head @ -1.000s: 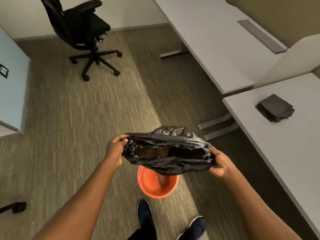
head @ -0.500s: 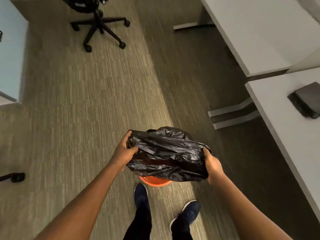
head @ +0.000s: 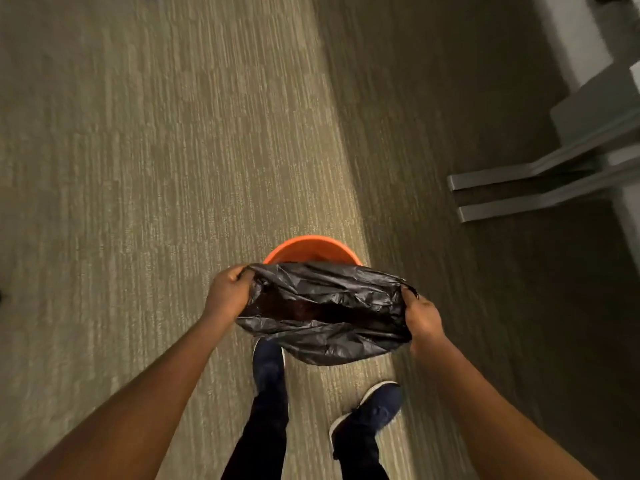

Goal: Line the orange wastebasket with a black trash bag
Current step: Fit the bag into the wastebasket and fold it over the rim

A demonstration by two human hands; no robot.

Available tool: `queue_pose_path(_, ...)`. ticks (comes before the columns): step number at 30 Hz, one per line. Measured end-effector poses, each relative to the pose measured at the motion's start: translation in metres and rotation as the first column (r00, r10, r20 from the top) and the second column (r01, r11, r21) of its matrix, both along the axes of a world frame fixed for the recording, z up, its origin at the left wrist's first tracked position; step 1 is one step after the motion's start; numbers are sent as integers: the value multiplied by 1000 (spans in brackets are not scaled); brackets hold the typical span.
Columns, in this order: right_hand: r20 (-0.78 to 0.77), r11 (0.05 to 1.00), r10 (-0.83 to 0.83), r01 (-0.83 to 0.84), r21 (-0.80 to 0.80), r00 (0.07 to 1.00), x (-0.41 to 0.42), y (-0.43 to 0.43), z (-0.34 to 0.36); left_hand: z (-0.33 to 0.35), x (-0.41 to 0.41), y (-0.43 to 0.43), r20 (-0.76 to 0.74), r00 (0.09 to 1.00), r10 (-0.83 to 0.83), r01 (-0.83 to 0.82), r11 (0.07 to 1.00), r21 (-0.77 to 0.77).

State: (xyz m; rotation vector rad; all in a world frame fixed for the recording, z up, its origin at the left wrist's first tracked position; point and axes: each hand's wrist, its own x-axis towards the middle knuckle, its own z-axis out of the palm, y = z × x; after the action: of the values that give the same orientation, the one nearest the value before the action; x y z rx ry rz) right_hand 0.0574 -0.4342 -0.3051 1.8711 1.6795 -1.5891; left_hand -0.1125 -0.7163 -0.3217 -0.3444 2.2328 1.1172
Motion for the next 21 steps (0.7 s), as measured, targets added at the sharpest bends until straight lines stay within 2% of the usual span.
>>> queue_pose_path(3,-4,1000,19,-18,17,1000,-5,7,-36,-40,-7,-5,70,991,117,-121,992,45)
queue_pose_path(9,0,1000,-10,10,10,1000,-31,23,-103,-105,-36,3,118,969,218,-224,974,33)
queue_pose_path(15,27,997,6,-8,72,1000,-75,43,-152,-144,-76,19,153,949,277,-287,957,50)
queue_pose_path(18,13,997,-60,59,50,998,-98,53,-168,-158,-96,30,191,917,350,-374,921,111)
queue_pose_path(21,23,997,-59,58,60,998,-115,60,-185,-174,-112,38,186,903,388,-404,913,56)
